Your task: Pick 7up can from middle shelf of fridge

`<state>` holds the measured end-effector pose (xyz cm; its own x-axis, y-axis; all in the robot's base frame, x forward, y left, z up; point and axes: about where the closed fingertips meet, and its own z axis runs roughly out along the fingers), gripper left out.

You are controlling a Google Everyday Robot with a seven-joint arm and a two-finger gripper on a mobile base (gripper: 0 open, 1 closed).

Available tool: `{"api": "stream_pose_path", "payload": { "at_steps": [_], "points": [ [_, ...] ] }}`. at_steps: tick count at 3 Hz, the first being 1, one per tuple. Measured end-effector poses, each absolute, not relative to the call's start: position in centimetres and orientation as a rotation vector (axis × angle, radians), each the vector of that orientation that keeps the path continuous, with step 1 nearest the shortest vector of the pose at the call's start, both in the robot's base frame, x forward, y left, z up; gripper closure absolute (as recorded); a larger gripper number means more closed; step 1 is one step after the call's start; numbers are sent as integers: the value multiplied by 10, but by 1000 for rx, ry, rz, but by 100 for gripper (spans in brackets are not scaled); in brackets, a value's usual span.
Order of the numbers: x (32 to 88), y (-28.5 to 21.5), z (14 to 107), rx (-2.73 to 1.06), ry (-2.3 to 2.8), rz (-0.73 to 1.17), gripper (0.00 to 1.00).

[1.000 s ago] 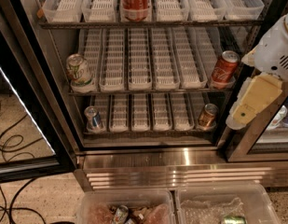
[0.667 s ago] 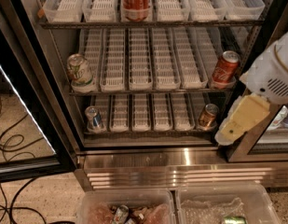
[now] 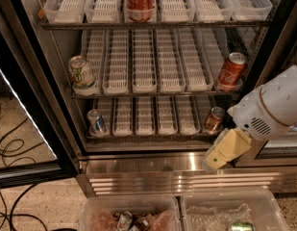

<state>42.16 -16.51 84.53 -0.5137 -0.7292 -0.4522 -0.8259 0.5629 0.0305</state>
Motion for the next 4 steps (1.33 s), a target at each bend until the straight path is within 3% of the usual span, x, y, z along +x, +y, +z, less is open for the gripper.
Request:
{"api": "stream_pose_path", "payload": {
  "at_steps": [2, 3, 4],
  "points": [
    [427, -160, 842, -1099, 2407, 408, 0],
    [416, -141, 835, -702, 2388, 542, 0],
    [425, -142, 844, -711, 2364, 533, 0]
  ]
}}
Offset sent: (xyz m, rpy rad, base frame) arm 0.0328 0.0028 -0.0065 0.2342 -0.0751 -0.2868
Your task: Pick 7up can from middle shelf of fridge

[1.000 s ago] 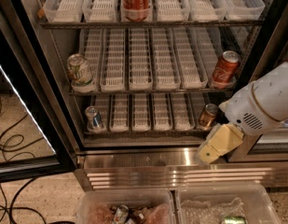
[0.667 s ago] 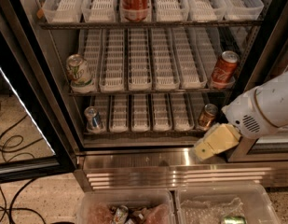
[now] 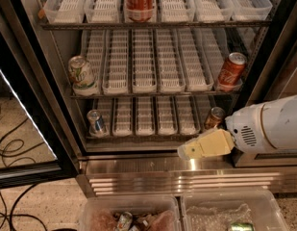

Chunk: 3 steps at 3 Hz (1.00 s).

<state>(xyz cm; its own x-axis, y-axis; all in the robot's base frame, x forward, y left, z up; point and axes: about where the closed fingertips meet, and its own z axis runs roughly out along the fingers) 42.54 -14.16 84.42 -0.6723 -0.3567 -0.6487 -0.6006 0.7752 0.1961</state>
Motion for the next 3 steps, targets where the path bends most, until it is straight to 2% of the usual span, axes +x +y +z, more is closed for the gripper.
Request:
{"api": "stream_pose_path", "payload": {
  "at_steps": [3],
  "points": [
    [438, -119, 856, -542, 2248, 651, 0]
  ]
}}
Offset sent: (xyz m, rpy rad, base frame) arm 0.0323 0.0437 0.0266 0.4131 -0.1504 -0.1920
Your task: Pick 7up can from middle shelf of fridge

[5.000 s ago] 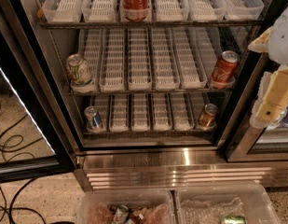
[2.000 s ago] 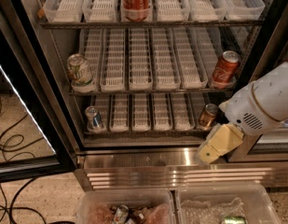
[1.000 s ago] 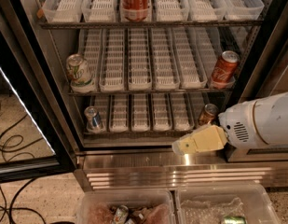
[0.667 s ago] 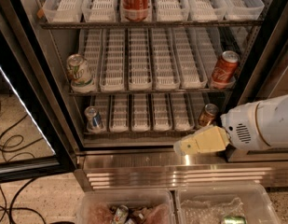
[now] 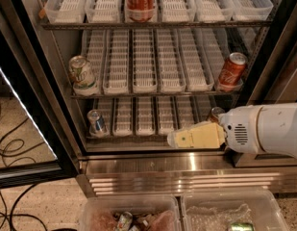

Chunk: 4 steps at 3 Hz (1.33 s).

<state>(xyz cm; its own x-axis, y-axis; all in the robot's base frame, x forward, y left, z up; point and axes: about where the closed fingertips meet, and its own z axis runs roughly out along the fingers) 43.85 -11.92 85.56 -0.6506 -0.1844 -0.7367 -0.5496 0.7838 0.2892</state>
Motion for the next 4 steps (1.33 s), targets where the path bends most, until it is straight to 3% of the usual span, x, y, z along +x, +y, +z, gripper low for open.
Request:
{"api": "stream_pose_path", "payload": {
  "at_steps": [4],
  "points": [
    [469, -84, 867, -404, 2137, 565, 0]
  ]
}}
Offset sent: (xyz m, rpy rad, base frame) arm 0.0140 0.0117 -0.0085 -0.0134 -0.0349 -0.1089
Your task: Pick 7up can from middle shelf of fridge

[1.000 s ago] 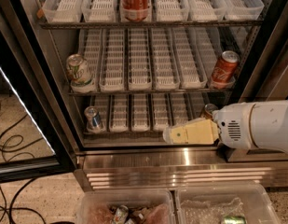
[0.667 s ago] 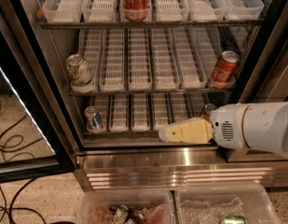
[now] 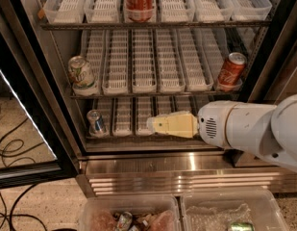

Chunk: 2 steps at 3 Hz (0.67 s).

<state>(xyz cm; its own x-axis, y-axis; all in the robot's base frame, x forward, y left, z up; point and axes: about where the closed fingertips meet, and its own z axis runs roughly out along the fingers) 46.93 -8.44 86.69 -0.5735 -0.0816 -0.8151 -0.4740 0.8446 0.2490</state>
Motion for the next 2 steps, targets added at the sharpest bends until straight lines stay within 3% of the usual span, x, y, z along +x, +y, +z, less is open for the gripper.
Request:
{"api": "stream_pose_path", "payload": {
  "at_steps": [1, 2],
  "points": [
    [487, -48, 871, -419, 2089, 563, 0],
    [487, -48, 871, -419, 2089, 563, 0]
  ]
}}
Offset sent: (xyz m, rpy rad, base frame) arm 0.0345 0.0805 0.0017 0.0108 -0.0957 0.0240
